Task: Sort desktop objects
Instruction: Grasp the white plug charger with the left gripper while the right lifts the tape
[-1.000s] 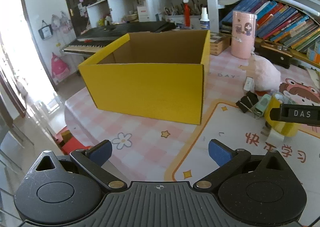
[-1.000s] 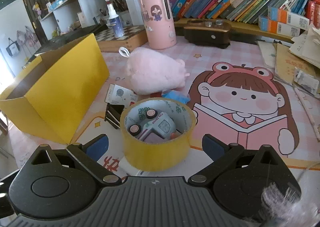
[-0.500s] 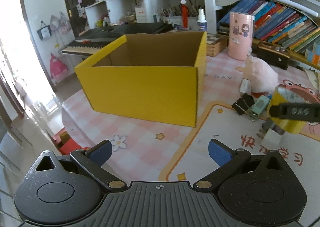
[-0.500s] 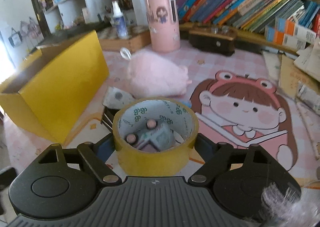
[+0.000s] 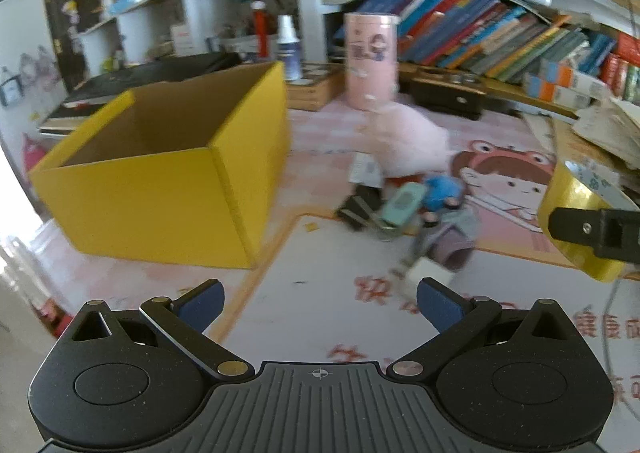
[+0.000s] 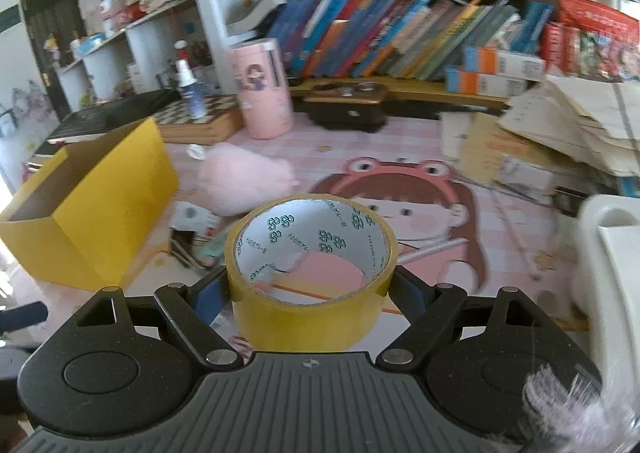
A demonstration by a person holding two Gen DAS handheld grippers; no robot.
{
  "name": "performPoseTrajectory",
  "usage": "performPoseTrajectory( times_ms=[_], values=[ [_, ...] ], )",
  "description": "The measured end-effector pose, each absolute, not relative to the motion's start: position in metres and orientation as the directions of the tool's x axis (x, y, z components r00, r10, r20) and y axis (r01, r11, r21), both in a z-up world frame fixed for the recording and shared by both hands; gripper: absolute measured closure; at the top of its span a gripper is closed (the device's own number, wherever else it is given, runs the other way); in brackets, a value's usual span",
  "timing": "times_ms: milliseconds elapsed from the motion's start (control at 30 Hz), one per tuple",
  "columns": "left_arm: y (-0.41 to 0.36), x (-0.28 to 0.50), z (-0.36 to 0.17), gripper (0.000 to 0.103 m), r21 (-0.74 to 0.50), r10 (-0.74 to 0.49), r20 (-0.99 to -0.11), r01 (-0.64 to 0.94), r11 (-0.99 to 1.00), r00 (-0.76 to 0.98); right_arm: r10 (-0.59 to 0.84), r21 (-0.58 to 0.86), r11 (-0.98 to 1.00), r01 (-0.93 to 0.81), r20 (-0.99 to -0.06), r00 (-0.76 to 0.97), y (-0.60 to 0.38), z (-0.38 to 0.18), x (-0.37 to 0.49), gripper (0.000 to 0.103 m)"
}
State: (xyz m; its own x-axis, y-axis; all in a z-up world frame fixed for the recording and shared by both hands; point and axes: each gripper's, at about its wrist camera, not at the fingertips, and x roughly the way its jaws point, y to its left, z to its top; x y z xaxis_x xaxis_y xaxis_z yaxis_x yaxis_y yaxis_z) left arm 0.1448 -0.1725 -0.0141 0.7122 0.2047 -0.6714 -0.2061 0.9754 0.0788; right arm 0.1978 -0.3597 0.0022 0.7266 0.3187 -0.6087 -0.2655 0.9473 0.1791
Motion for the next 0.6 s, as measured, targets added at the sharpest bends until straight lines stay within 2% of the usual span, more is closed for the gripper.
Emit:
performPoseTrajectory(
  times_ms=[233, 267, 367, 400, 467, 600],
  values=[
    [-0.197, 0.166, -0.024, 0.002, 0.061, 0.121, -0.702, -0.11, 0.992, 0.702, 0.254, 0.142, 0.967, -0.212, -0.61, 0.751, -0.386, 0.001, 0.185, 0.02],
    [-0.198, 0.167, -0.025, 0.004, 0.057, 0.11, -0.707, -0.098, 0.994, 0.699, 0.25, 0.142, 0.968, -0.207, -0.613, 0.749, -0.388, 0.001, 0.183, 0.02],
    [-0.206, 0.177, -0.03, 0.02, 0.063, 0.089, -0.726, -0.063, 0.996, 0.682, 0.239, 0.136, 0.971, -0.198, -0.619, 0.748, -0.392, 0.0, 0.181, 0.02],
    [-0.209, 0.181, -0.032, 0.029, 0.067, 0.084, -0.732, -0.051, 0.996, 0.676, 0.235, 0.134, 0.972, -0.194, -0.62, 0.748, -0.393, 0.0, 0.181, 0.02],
    [-0.213, 0.186, -0.036, 0.036, 0.069, 0.074, -0.743, -0.034, 0.997, 0.665, 0.228, 0.13, 0.973, -0.188, -0.621, 0.75, -0.395, 0.0, 0.183, 0.02],
    [-0.217, 0.196, -0.042, 0.039, 0.051, 0.055, -0.761, -0.025, 0.998, 0.647, 0.217, 0.132, 0.976, -0.172, -0.626, 0.749, -0.399, -0.002, 0.188, 0.02]
  ],
)
